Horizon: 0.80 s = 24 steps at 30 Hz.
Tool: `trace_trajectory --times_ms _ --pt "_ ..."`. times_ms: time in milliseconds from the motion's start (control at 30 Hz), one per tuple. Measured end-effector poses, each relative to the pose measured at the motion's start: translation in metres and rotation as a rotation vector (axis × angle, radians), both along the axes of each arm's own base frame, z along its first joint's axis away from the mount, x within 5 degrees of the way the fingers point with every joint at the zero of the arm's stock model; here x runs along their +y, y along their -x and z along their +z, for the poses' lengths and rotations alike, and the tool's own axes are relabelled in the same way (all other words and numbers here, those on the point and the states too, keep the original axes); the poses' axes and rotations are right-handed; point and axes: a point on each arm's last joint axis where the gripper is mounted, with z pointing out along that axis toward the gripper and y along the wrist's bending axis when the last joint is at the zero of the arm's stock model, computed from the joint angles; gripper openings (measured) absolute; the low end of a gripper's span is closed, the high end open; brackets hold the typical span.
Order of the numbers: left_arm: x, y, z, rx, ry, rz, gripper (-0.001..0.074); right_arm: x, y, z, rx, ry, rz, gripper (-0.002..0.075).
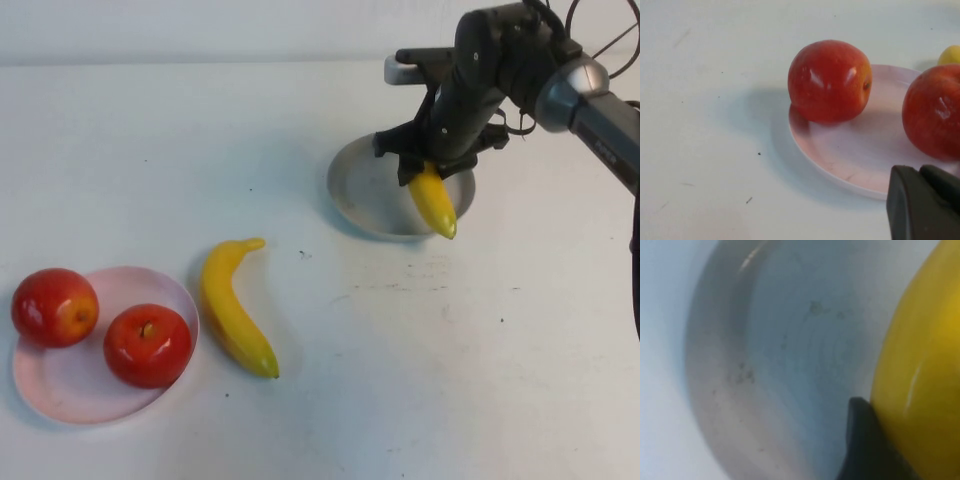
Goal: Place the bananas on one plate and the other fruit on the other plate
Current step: Put another type of fruit in the right plate
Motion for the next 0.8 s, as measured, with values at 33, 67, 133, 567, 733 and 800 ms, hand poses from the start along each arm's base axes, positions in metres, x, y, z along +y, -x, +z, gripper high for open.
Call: trace_trajectory --times_ms 33,67,133,567,733,800 --pt "0.000 0.000 0.000 0.000 0.000 0.000 0.0002 -0.001 -0.002 -0.004 0.004 0.001 -0.003 0.0302" --pt "0.000 0.000 0.000 0.000 0.000 0.000 0.0002 -0.002 -0.004 -0.008 0.007 0.000 -0.007 0.0302" --pt "0.000 0.000 0.000 0.000 0.000 0.000 0.0002 -0.002 -0.006 -0.013 0.007 -0.005 -0.010 0.0302" --pt "0.000 0.000 0.000 0.000 0.000 0.000 0.0002 0.000 -0.013 -0.020 -0.036 -0.035 -0.017 0.0401" --pt "0.000 0.000 0.000 0.000 0.000 0.000 0.0002 0.000 -0.012 -0.018 -0.038 -0.038 -0.017 0.0413" --pt "0.000 0.000 0.000 0.000 0.002 0.001 0.0002 0.001 -0.010 -0.012 -0.033 -0.044 -0.014 0.0413"
